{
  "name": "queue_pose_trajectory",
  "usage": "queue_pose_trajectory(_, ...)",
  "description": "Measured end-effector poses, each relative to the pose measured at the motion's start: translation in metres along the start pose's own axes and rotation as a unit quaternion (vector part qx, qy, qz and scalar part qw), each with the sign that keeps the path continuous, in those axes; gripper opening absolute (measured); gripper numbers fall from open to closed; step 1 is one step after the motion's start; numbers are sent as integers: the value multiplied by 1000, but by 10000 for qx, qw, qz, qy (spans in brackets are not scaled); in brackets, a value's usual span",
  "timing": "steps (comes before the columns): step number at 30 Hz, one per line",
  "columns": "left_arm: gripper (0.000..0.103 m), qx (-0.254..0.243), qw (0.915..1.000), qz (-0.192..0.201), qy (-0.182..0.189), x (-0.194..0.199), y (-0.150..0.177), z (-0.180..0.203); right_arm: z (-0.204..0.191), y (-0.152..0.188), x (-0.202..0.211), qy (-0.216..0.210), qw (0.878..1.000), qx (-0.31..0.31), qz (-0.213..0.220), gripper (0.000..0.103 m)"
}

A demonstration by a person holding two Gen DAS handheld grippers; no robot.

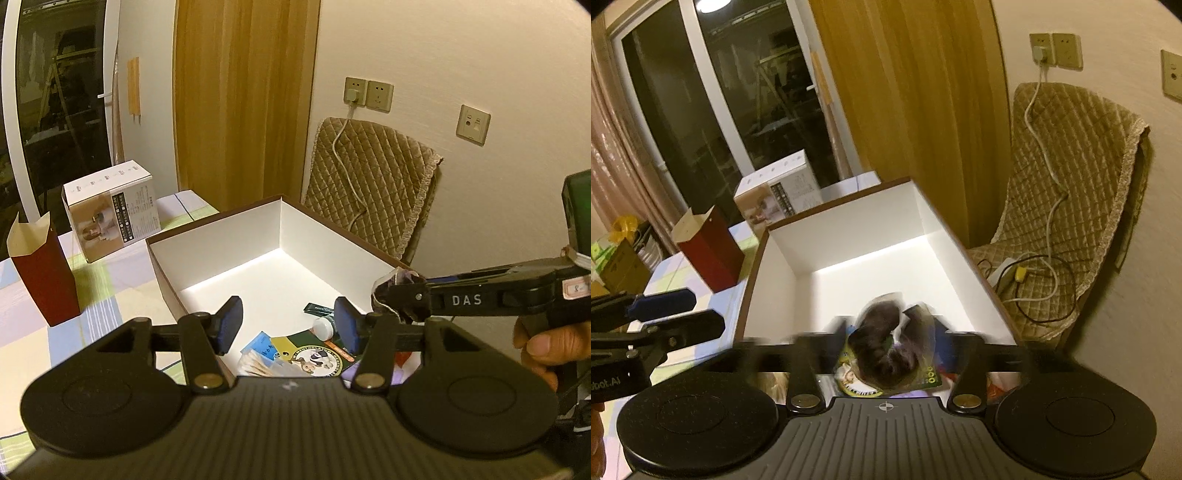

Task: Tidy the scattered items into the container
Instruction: 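Open the left tool to drop the lip balm card while the right tool drops the pouch into the box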

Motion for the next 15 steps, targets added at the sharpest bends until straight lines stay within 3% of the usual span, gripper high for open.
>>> queue_pose_trajectory(11, 49, 99, 9999, -92, -22, 4, 11, 1, 4, -2, 1, 53, 10000, -60, 33, 65)
queue_pose_trajectory(15, 54, 168, 9998, -110, -31, 7, 13, 5, 4, -2, 2, 54, 10000, -45, 48, 65)
Point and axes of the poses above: each gripper's, at about its wrist camera, not at the fingertips, and x roughly against the way its jaws point, z to its right, y to its underside, the point moved 9 cm from there along -x, roughly the way its jaws point, and after that the axes turned 12 degrees about -x, right-handed, at the moved point
